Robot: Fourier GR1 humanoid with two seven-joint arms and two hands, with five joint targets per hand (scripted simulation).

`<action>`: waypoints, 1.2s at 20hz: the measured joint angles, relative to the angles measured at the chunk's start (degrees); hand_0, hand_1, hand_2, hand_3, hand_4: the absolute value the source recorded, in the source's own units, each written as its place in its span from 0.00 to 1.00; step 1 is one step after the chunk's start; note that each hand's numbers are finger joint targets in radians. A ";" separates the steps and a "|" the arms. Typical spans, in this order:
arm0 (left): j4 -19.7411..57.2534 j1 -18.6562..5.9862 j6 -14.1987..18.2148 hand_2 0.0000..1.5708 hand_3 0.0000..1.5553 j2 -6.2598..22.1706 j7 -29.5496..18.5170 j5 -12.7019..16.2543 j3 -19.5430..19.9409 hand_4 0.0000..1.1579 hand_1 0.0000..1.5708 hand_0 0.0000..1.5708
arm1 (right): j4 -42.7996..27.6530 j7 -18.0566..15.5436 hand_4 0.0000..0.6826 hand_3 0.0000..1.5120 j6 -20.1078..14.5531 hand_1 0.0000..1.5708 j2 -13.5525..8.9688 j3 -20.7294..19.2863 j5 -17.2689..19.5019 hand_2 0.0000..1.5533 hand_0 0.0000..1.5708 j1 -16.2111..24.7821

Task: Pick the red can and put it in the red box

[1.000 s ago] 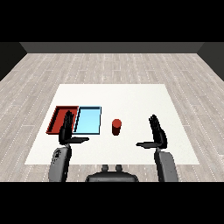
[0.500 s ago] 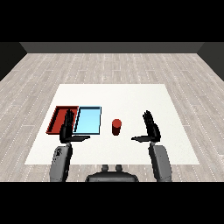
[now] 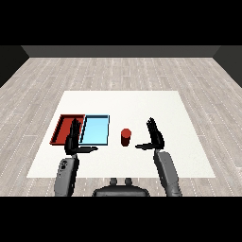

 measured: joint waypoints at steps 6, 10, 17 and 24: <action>0.48 0.47 -0.85 0.00 0.00 0.49 -0.91 0.84 0.58 0.00 0.00 0.00 | 4.20 -2.23 0.00 0.00 -3.38 0.00 0.30 4.33 -1.43 0.00 0.00 -1.42; 0.22 0.51 -0.85 0.00 0.00 0.57 -0.98 1.10 0.76 0.00 0.00 0.00 | 5.80 -3.21 0.00 0.00 -6.32 0.00 0.36 7.70 -3.34 0.00 0.00 -2.29; -0.72 1.47 -2.38 0.00 0.00 0.91 -0.60 2.62 0.92 0.00 0.00 0.00 | 12.98 -7.84 0.00 0.00 -7.20 0.00 0.39 10.06 -6.67 0.00 0.00 -4.96; -0.39 0.87 -1.38 0.00 0.00 -0.26 -1.09 1.85 -0.18 0.00 0.00 0.00 | 16.66 -9.83 0.00 0.00 -8.73 0.00 0.40 11.94 -8.62 0.00 0.00 -6.84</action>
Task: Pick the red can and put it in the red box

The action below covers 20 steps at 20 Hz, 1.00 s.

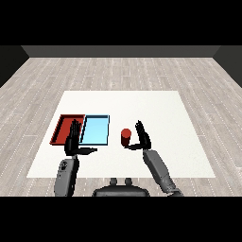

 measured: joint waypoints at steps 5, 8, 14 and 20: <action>-0.42 -0.30 -1.46 0.00 0.00 1.62 0.85 1.58 1.60 0.00 0.00 0.00 | 4.74 -2.59 0.00 0.00 -0.49 0.00 0.00 0.98 -2.46 0.00 0.00 -1.68; -1.38 -0.29 -1.05 0.00 0.00 1.44 2.01 1.57 1.43 0.00 0.00 0.00 | 4.51 -3.42 0.00 0.00 -1.81 0.00 0.01 3.18 -3.69 0.00 0.00 -1.16; -2.41 0.69 -1.21 0.00 0.00 1.19 2.03 1.16 0.82 0.00 0.00 0.00 | 7.76 -4.18 0.00 0.00 -4.69 0.00 0.00 6.62 -7.93 0.00 0.00 -4.89; 0.41 -0.35 -1.18 0.00 0.00 1.00 0.23 0.66 1.00 0.00 0.00 0.00 | 9.99 -4.82 0.00 0.00 -6.22 0.00 0.00 10.20 -12.46 0.00 0.00 -8.14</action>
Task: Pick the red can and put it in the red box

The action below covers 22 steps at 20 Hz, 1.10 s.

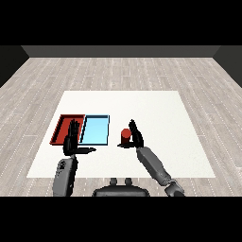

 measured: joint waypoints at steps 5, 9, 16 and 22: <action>0.40 -0.66 0.54 0.00 0.00 -0.22 0.17 -0.55 -0.28 0.00 0.00 0.00 | -0.34 -0.71 0.00 0.00 -0.52 0.00 -0.01 2.20 -1.76 0.00 0.00 -0.06; -0.76 -0.17 0.11 0.00 0.00 0.32 1.02 0.07 0.15 0.00 0.00 0.00 | 2.85 -2.22 0.00 0.00 -0.91 0.00 -0.02 5.04 -5.63 0.00 0.00 -2.61; -1.77 -0.03 1.26 0.00 0.00 -0.59 1.74 -0.91 -0.98 0.00 0.00 0.00 | 3.70 -1.94 0.00 0.00 -2.92 0.00 -0.01 6.87 -7.16 0.00 0.00 -4.15; -1.82 1.50 0.19 0.00 0.00 0.09 0.40 -0.46 -0.40 0.00 0.00 0.00 | 2.99 1.51 0.00 0.79 -8.07 0.73 -0.09 7.64 -7.13 0.80 0.73 -5.06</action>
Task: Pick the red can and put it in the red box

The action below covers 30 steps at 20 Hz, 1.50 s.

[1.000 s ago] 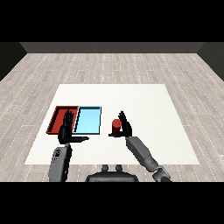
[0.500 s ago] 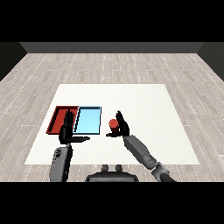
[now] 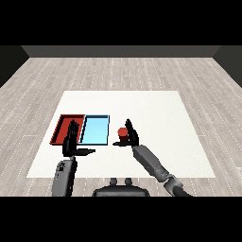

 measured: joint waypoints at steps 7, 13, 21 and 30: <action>0.87 -2.18 1.13 0.00 0.00 -0.19 1.07 -0.60 0.11 0.00 0.00 0.00 | 2.49 4.70 0.83 0.95 -6.60 1.00 -0.15 -1.36 2.11 0.96 1.00 -1.23; -0.79 -0.86 1.19 0.00 0.00 -0.38 1.24 -0.86 -0.43 0.00 0.00 0.00 | 1.27 8.15 0.84 0.95 -10.65 1.00 -0.39 0.33 2.91 0.96 1.00 -2.11; -1.98 -0.99 1.78 0.00 0.00 -0.40 2.31 -1.38 -0.75 0.00 0.00 0.00 | 4.22 7.51 0.87 0.94 -11.43 1.00 0.01 0.60 1.12 0.96 1.00 -4.27; 0.51 -1.27 1.48 0.00 0.00 -0.64 -0.66 -2.49 -1.25 0.00 0.00 0.00 | -7.94 12.89 0.90 0.93 -13.42 1.00 -2.97 -1.56 8.87 0.95 1.00 -1.04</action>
